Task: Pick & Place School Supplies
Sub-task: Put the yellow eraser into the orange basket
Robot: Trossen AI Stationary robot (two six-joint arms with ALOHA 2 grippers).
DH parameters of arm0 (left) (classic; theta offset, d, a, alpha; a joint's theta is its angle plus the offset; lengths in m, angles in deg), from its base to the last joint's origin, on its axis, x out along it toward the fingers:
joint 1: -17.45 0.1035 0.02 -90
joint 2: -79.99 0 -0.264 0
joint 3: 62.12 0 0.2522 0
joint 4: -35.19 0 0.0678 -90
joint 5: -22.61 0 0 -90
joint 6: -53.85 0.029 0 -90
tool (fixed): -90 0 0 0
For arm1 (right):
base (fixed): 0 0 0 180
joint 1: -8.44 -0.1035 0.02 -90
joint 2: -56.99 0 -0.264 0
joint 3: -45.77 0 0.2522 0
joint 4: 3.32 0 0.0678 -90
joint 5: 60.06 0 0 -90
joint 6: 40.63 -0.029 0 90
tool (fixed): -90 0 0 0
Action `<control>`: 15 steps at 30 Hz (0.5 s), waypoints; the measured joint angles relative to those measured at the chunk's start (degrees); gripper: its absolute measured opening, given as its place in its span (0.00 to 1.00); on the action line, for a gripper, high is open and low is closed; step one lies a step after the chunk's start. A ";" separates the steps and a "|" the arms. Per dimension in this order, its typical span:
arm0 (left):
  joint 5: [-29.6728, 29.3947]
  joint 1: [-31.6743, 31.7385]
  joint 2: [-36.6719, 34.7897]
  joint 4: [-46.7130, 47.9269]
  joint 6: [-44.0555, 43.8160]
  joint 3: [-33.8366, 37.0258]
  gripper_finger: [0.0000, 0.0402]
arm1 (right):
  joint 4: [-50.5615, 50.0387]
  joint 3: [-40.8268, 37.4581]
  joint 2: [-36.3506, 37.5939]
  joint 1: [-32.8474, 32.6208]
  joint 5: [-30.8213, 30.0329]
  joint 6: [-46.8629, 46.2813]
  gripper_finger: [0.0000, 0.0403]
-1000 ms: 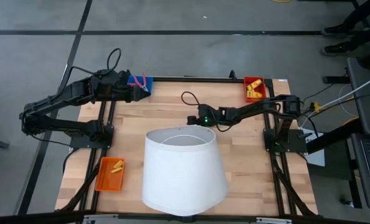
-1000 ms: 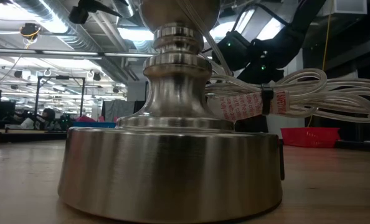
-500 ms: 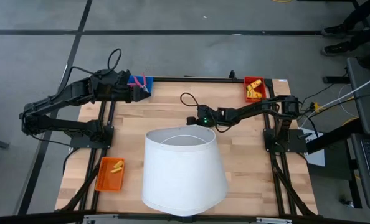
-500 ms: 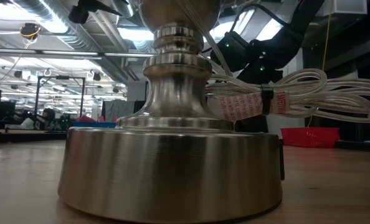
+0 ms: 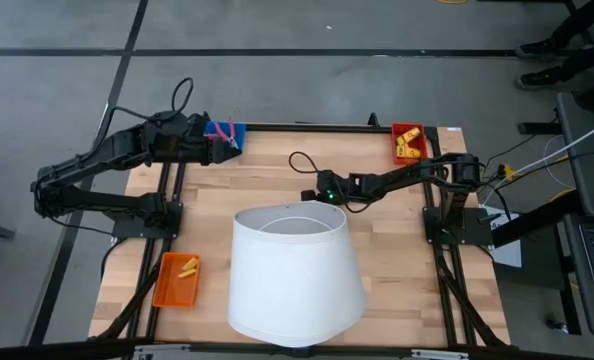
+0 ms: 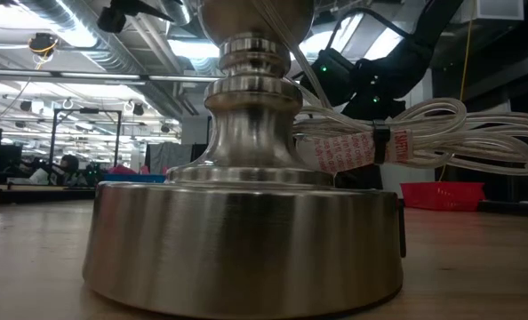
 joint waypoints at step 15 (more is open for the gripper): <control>-0.09 -0.02 -0.59 -0.07 -0.03 0.00 0.34 | -1.17 3.69 -0.54 -1.72 -0.86 4.80 0.56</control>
